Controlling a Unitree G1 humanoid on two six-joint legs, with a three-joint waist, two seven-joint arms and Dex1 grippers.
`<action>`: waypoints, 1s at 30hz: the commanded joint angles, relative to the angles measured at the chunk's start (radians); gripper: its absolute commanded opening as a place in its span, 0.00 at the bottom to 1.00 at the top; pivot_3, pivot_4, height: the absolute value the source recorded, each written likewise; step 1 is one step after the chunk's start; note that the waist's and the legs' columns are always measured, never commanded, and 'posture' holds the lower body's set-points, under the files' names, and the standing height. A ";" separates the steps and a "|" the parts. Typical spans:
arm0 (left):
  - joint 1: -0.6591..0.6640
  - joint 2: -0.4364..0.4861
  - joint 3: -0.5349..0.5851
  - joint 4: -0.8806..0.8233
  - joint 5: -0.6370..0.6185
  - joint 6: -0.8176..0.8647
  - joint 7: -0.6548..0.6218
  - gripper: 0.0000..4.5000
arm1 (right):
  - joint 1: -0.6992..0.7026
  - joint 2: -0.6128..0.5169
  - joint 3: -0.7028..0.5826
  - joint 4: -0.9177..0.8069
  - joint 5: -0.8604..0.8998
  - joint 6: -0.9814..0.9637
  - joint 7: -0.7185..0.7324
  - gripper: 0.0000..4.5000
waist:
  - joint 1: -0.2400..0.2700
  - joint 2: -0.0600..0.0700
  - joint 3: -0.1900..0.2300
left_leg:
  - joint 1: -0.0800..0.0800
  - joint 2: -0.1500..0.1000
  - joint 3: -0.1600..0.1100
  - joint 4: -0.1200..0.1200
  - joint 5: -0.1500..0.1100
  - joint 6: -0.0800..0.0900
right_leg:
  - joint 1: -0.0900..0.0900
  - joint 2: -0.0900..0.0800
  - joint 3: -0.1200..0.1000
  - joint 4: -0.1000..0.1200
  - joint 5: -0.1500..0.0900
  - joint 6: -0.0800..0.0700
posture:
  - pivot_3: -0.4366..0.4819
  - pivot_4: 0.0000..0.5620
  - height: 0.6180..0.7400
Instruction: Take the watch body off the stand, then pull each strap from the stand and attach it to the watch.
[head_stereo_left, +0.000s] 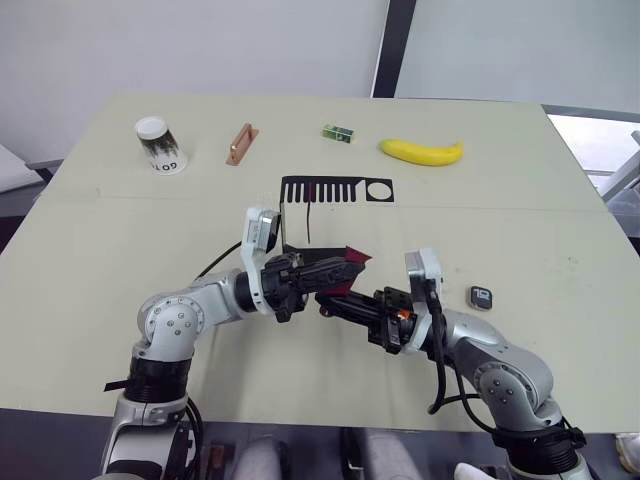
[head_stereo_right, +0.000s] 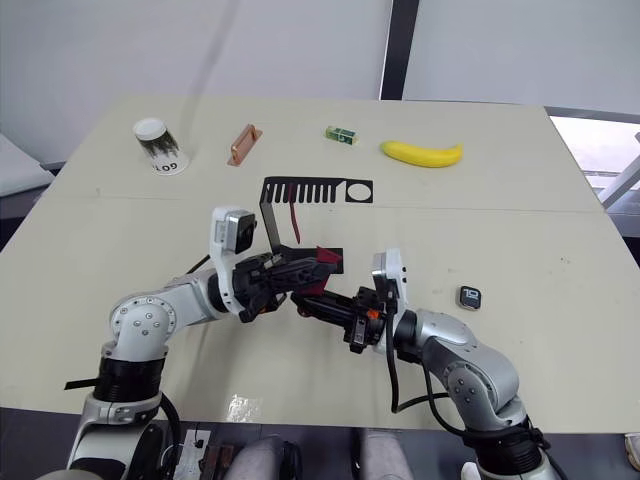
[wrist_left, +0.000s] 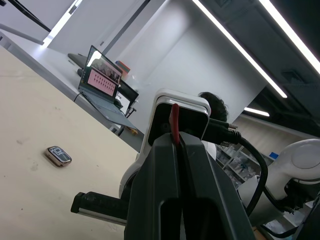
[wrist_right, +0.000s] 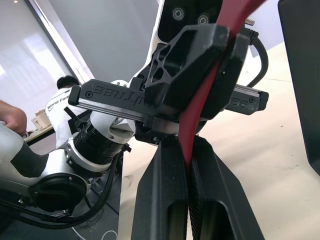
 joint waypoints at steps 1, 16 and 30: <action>0.009 -0.003 0.016 -0.044 0.007 -0.049 -0.028 0.00 | -0.006 -0.016 -0.011 -0.036 -0.002 -0.014 0.013 0.07 | 0.000 0.000 0.000 | 0.000 0.000 0.000 0.000 0.000 0.000 | 0.000 0.000 0.000 0.000 0.000 0.000 | 0.48 0.27 1.00; 0.214 0.220 0.113 -0.181 0.299 -0.443 -0.182 0.00 | 0.289 -0.284 -0.437 -0.039 -0.139 -0.231 0.034 0.99 | 0.001 0.000 0.000 | 0.000 0.000 0.000 -0.002 0.000 0.000 | 0.000 0.000 0.000 -0.002 0.000 0.000 | 0.48 0.27 1.00; 0.488 0.341 0.336 -0.086 0.443 -0.657 -0.185 0.00 | 0.696 -0.190 -0.898 0.404 -0.344 -0.701 0.014 0.99 | -0.003 0.000 0.000 | 0.002 0.000 0.001 -0.005 -0.001 0.001 | 0.001 0.000 0.003 -0.005 0.000 0.000 | 0.48 0.27 1.00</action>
